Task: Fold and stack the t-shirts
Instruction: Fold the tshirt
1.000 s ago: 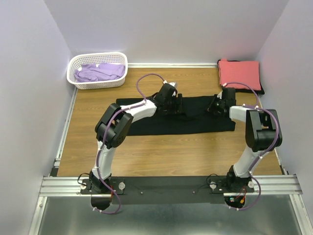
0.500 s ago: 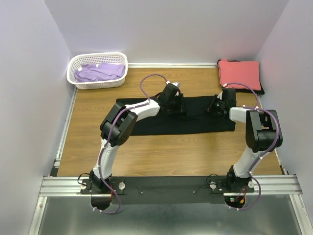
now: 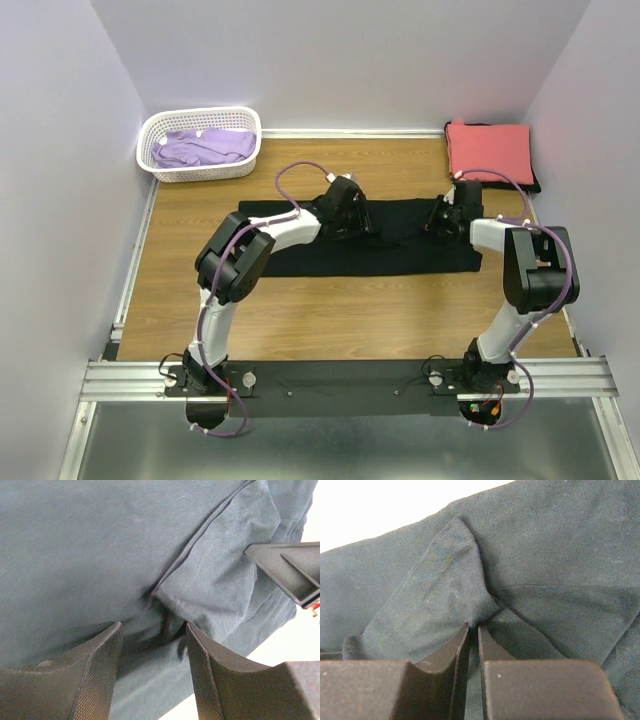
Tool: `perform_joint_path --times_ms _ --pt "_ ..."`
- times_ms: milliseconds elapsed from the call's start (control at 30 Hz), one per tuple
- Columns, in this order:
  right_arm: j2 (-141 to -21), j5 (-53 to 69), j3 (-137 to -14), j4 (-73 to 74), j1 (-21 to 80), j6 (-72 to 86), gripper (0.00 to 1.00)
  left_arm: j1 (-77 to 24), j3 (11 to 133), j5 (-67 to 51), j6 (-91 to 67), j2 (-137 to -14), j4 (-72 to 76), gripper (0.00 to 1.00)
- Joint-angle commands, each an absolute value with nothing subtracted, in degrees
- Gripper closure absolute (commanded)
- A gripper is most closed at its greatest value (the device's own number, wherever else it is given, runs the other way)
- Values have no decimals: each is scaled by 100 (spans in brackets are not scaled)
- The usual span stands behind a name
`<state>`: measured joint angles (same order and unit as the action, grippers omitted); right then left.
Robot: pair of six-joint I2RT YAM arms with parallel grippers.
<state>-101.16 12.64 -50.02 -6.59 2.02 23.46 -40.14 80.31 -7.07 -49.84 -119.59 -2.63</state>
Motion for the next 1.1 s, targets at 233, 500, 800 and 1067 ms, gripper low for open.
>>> perform_joint_path --times_ms 233,500,800,1067 --pt "-10011 1107 -4895 -272 176 2180 81 -4043 8051 -615 -6029 -11680 -26 33" --pt "-10028 1107 -4913 -264 167 2197 81 -4034 8349 -773 -6143 -12093 -26 40" --pt "-10002 1099 -4931 -255 167 2171 81 -4043 8640 -747 -6284 -12445 -97 45" --pt "-10037 1108 -4948 -229 167 2162 81 -4034 8815 -730 -6293 -12638 -105 51"
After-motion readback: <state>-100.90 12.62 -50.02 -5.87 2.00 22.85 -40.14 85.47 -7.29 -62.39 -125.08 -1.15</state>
